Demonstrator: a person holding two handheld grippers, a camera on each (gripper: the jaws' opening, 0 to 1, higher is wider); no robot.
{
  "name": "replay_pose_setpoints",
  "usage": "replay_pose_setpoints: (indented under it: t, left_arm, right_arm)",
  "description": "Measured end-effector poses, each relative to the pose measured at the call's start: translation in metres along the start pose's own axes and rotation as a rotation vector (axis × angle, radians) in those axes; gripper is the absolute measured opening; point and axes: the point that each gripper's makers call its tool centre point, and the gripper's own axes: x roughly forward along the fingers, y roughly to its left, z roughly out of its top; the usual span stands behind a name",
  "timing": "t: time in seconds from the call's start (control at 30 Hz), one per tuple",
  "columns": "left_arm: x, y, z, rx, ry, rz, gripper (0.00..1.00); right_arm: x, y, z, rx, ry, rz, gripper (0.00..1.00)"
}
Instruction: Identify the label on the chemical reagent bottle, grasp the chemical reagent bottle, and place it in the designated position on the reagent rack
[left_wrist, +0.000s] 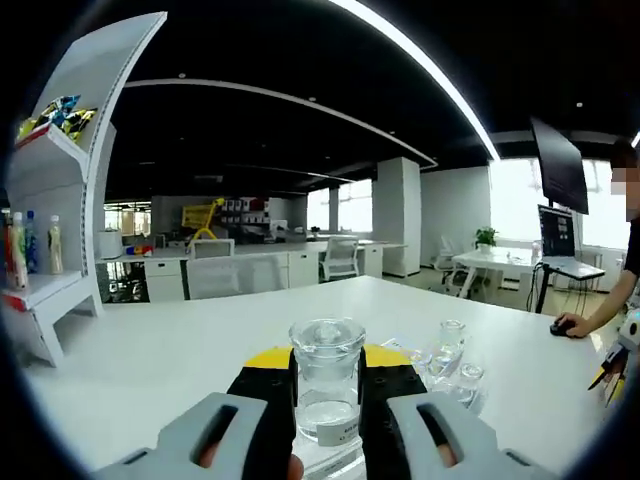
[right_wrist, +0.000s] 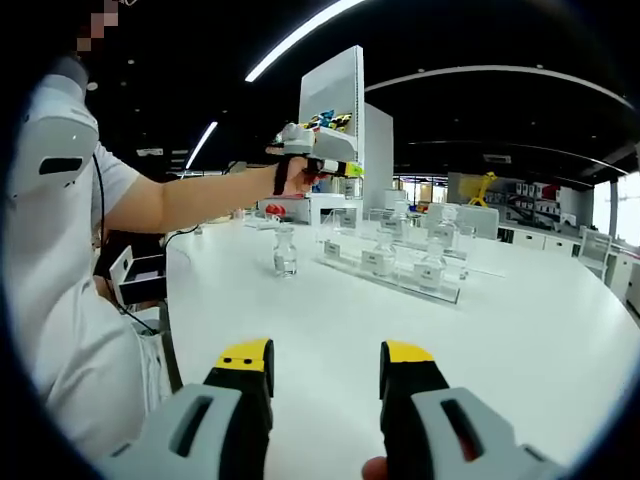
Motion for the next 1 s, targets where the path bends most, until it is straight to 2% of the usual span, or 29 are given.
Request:
replay_pose_setpoints:
  t: [0.17,0.23,0.43,0.73,1.0]
  left_arm:
    - [0.008,0.002,-0.007,-0.034,0.009,-0.014,0.23]
    - [0.010,0.005,-0.010,-0.026,0.009,0.009,0.23]
    - [0.017,0.007,-0.022,-0.018,0.028,0.013,0.23]
    - [0.017,0.010,-0.029,-0.047,0.026,0.014,0.24]
    - [0.019,0.009,-0.043,-0.039,0.048,0.016,0.23]
  right_arm:
    - [-0.003,0.000,0.002,-0.008,0.001,0.002,0.41]
    - [-0.003,0.000,0.003,-0.008,-0.007,0.000,0.41]
    - [-0.001,0.003,0.008,-0.018,-0.022,0.009,0.41]
    - [0.000,0.002,0.007,-0.024,-0.009,0.005,0.41]
    - [0.001,0.005,0.005,-0.025,-0.003,0.009,0.41]
